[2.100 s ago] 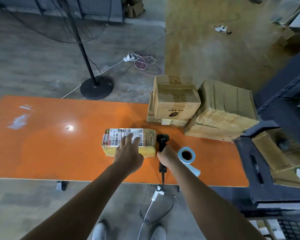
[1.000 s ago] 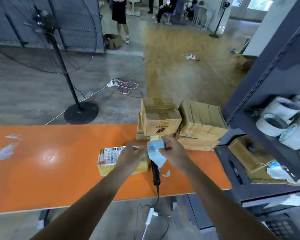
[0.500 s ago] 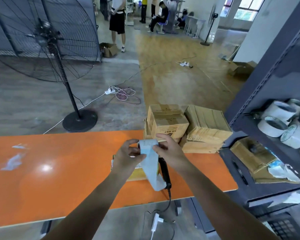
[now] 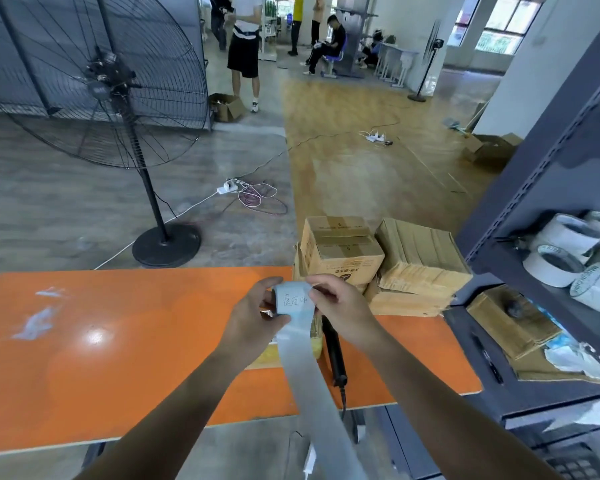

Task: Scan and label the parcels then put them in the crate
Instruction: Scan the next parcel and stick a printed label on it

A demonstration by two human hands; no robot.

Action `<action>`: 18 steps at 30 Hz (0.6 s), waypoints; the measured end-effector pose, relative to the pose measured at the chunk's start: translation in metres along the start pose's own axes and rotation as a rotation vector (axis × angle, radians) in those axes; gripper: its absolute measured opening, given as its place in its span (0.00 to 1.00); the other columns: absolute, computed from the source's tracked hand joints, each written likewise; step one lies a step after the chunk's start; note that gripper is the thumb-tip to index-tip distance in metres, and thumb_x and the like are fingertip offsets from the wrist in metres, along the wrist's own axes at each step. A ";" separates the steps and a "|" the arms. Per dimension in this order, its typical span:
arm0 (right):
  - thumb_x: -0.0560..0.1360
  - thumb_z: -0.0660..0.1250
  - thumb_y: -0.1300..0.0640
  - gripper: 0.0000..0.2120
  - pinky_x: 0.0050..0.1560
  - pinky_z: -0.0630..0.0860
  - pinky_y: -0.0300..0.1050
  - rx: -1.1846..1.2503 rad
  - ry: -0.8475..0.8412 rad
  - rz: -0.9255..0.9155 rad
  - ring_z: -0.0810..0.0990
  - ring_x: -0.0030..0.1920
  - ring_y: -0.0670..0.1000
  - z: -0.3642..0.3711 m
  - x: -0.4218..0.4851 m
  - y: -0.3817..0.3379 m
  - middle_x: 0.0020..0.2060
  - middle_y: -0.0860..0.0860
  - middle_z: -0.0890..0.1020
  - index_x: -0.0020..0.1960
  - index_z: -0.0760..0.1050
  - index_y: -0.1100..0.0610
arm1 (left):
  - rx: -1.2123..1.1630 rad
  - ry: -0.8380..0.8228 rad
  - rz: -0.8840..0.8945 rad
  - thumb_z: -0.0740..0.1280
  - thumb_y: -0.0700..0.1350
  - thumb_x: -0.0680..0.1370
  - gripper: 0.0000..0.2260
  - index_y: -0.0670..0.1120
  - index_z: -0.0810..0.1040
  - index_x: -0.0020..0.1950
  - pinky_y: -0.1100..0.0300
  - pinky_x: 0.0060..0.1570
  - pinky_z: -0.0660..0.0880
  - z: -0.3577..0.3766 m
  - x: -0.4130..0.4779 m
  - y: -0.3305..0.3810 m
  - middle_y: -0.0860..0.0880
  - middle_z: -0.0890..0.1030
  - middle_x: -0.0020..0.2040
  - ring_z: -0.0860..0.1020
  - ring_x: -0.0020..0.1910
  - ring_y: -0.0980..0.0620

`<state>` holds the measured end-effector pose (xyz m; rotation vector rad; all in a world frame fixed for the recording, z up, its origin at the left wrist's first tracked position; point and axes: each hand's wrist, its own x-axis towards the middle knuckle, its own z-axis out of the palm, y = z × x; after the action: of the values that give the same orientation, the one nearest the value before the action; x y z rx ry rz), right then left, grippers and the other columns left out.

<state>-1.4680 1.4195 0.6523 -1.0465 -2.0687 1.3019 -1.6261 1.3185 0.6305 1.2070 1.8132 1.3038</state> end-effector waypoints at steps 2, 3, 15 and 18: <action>0.80 0.66 0.55 0.15 0.49 0.76 0.32 -0.023 0.013 0.001 0.80 0.52 0.45 -0.001 0.001 -0.001 0.56 0.45 0.81 0.66 0.76 0.52 | 0.045 -0.001 0.036 0.72 0.37 0.73 0.26 0.55 0.70 0.67 0.70 0.43 0.72 0.001 -0.001 0.000 0.54 0.79 0.46 0.77 0.45 0.61; 0.80 0.67 0.55 0.15 0.50 0.77 0.33 -0.022 0.017 0.004 0.81 0.51 0.45 -0.001 0.001 0.000 0.56 0.46 0.81 0.66 0.76 0.53 | 0.060 0.001 0.049 0.71 0.37 0.74 0.26 0.54 0.70 0.68 0.72 0.43 0.71 0.001 -0.002 0.000 0.55 0.79 0.46 0.77 0.45 0.62; 0.78 0.69 0.57 0.06 0.51 0.82 0.49 -0.014 0.070 -0.012 0.83 0.48 0.43 0.004 0.003 0.004 0.47 0.46 0.84 0.46 0.75 0.47 | 0.169 0.041 0.071 0.71 0.38 0.74 0.27 0.52 0.69 0.72 0.70 0.44 0.72 0.008 -0.006 0.005 0.56 0.77 0.46 0.76 0.46 0.61; 0.79 0.67 0.58 0.07 0.49 0.81 0.56 -0.020 0.068 -0.012 0.83 0.46 0.48 0.004 0.002 0.006 0.43 0.48 0.84 0.45 0.74 0.48 | 0.142 0.038 0.040 0.71 0.38 0.74 0.27 0.52 0.70 0.71 0.66 0.45 0.74 0.010 -0.005 0.006 0.57 0.77 0.45 0.76 0.44 0.61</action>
<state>-1.4704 1.4206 0.6452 -1.0705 -2.0386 1.2252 -1.6138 1.3187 0.6330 1.3074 1.9457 1.2450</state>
